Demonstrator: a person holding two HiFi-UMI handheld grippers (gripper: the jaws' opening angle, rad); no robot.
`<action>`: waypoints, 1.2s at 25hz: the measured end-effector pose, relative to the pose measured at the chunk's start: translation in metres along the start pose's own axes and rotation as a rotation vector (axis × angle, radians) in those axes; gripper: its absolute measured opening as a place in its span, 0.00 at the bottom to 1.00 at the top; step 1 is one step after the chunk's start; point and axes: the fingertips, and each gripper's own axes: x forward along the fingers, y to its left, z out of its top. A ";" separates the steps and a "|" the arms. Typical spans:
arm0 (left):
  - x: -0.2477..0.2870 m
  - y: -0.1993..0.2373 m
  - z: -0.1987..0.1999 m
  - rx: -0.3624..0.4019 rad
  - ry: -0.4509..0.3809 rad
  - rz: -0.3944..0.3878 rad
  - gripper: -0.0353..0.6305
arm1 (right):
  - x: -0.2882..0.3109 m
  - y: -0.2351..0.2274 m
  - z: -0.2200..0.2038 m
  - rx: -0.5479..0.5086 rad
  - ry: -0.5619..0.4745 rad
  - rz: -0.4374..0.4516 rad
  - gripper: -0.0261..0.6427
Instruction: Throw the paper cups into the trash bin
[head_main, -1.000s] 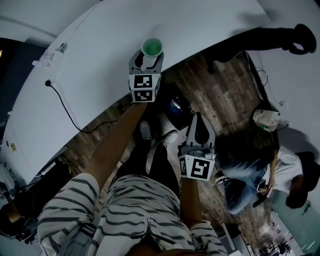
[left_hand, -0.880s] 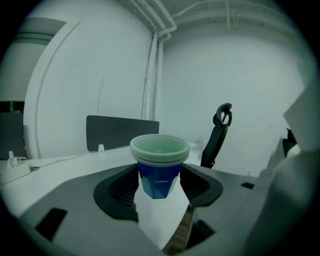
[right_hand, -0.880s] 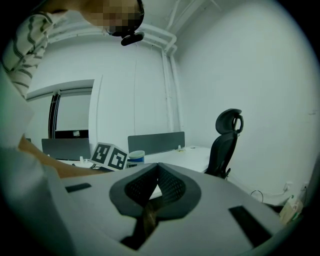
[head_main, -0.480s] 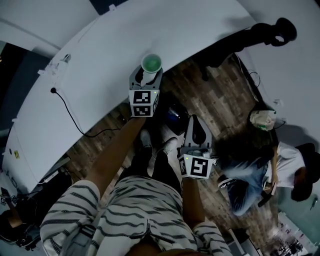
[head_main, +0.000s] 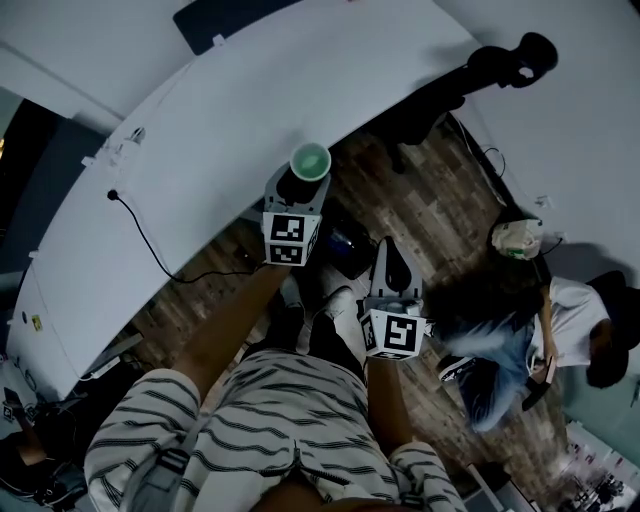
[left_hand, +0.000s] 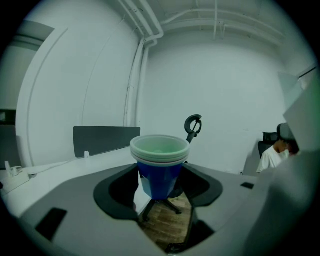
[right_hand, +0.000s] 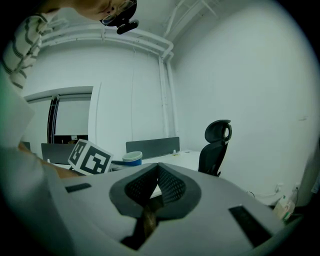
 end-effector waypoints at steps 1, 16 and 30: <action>-0.002 -0.005 0.004 0.007 -0.004 -0.013 0.47 | -0.001 -0.001 0.002 -0.002 -0.007 -0.006 0.06; -0.054 -0.063 0.048 0.020 -0.064 -0.136 0.47 | -0.033 -0.020 0.034 0.008 -0.083 -0.085 0.06; -0.076 -0.112 0.058 0.082 -0.083 -0.258 0.47 | -0.047 -0.037 0.047 0.017 -0.118 -0.116 0.06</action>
